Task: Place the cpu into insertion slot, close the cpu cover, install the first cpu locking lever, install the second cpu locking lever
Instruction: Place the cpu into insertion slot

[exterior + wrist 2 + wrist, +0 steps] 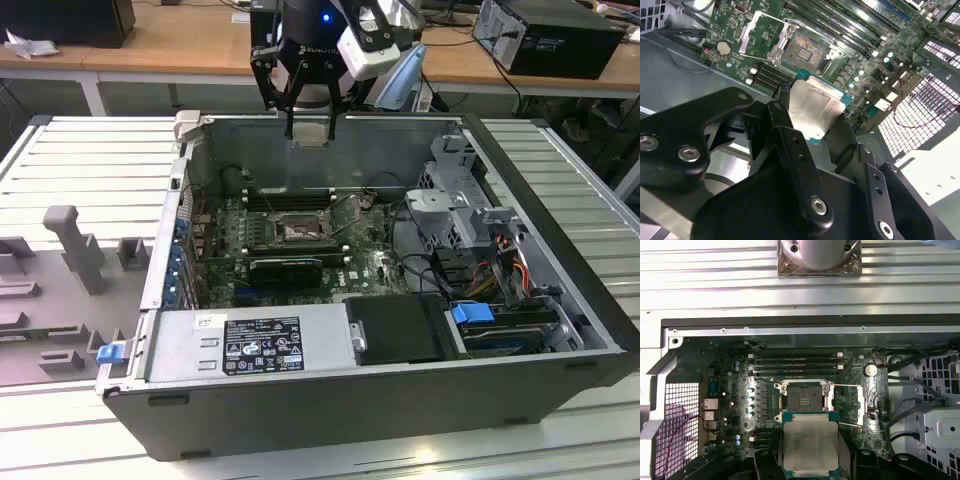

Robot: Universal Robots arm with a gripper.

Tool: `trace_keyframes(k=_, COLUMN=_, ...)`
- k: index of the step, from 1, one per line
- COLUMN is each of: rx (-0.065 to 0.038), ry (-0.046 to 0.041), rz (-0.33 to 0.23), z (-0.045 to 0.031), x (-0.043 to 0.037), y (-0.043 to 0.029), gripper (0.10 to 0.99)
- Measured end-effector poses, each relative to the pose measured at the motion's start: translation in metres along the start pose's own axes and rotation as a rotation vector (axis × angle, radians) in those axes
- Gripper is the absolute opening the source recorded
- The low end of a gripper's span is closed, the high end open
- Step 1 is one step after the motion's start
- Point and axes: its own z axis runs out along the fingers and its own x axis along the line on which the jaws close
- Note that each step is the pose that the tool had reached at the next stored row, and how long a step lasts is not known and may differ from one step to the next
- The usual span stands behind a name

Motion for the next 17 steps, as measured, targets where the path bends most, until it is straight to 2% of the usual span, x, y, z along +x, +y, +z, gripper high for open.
trace_keyframes(k=5, rx=-0.001, ry=-0.0047, rz=0.053, z=0.0000, x=0.0000, y=0.0000, gripper=0.533)
trace_keyframes(k=17, rx=-0.002, ry=-0.0098, rz=0.110, z=0.0000, x=0.0000, y=0.0000, gripper=0.533)
